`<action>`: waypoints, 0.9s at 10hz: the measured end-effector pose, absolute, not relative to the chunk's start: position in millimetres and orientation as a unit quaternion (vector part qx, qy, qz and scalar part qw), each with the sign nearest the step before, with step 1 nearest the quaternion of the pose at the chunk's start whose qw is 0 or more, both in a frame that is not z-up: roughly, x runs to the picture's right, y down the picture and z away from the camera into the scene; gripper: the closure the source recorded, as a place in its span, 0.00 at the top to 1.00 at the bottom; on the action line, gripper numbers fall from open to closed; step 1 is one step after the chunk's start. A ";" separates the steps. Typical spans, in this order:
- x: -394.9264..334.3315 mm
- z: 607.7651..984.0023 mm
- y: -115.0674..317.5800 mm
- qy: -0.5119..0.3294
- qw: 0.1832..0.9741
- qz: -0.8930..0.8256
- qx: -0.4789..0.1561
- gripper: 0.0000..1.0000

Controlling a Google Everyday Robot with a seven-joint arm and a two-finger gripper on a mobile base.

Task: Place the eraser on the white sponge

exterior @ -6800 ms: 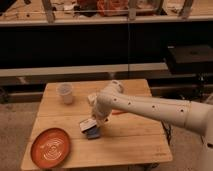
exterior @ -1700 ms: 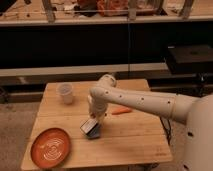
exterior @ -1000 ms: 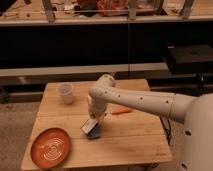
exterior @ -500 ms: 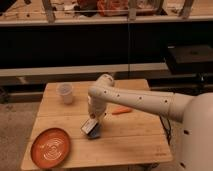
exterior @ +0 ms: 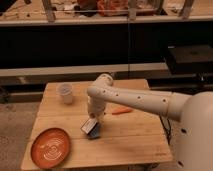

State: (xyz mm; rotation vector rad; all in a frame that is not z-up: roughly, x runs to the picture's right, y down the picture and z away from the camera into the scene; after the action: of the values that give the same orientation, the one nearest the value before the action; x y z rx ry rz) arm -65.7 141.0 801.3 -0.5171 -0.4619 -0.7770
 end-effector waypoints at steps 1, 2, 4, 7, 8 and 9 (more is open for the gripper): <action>-66.2 801.8 140.8 -0.221 0.866 -0.374 -0.247 0.02; -66.9 801.8 141.0 -0.221 0.866 -0.375 -0.247 0.07; -65.8 808.9 142.2 -0.237 0.852 -0.402 -0.238 0.06; -68.9 816.5 148.7 -0.251 0.823 -0.455 -0.228 0.00; -70.2 817.2 150.8 -0.252 0.815 -0.469 -0.227 0.00; -70.1 817.1 151.6 -0.250 0.809 -0.481 -0.227 0.00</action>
State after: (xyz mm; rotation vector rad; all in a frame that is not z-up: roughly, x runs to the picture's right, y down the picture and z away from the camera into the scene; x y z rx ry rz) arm -70.1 151.6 817.1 -0.4861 -0.5346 -1.0280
